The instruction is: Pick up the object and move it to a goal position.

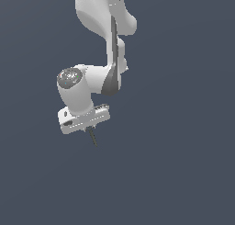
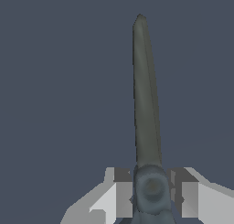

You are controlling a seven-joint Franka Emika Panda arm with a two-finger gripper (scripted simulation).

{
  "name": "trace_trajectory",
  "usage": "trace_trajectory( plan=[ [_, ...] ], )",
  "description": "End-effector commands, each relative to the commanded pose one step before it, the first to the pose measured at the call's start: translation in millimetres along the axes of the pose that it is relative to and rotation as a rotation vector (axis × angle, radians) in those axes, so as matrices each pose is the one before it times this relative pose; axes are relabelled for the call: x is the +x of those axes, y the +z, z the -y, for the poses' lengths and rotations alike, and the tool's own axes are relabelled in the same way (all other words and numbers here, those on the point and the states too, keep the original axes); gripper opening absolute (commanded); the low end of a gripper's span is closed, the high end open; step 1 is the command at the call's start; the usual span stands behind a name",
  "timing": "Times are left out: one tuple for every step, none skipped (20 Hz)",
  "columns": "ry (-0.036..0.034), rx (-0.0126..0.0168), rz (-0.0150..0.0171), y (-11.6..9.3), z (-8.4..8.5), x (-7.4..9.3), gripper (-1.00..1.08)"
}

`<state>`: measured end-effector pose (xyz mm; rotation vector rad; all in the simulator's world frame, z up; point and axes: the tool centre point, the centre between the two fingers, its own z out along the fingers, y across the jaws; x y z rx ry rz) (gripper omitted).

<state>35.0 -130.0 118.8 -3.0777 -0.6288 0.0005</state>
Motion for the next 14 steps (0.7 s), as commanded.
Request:
trace_trajectory(
  plan=[
    [-0.00058, 0.00035, -0.00079, -20.27, -19.82, -13.92, -1.00],
    [0.00000, 0.00000, 0.00000, -7.38, -7.49, -4.95, -1.00],
    [0.00000, 0.00000, 0.00000, -6.94, -7.08, -4.61, -1.00],
    [0.00000, 0.00000, 0.00000, -6.44, -6.61, -4.23, -1.00],
    [0.00000, 0.00000, 0.00000, -5.85, -6.04, -3.79, -1.00],
    [0.00000, 0.00000, 0.00000, -5.19, -5.41, -3.32, -1.00],
    [0.00000, 0.00000, 0.00000, -4.53, -4.76, -2.85, -1.00],
    [0.00000, 0.00000, 0.00000, -3.86, -4.09, -2.39, -1.00],
    [0.00000, 0.00000, 0.00000, -3.20, -3.43, -1.96, -1.00],
    [0.00000, 0.00000, 0.00000, -2.58, -2.78, -1.56, -1.00],
    [0.00000, 0.00000, 0.00000, -1.98, -2.15, -1.18, -1.00],
    [0.00010, -0.00039, 0.00027, -1.44, -1.51, -0.82, -1.00],
    [0.00000, 0.00000, 0.00000, -0.83, -0.91, -0.49, -1.00],
    [0.00000, 0.00000, 0.00000, -0.28, -0.30, -0.16, -1.00]
  ],
)
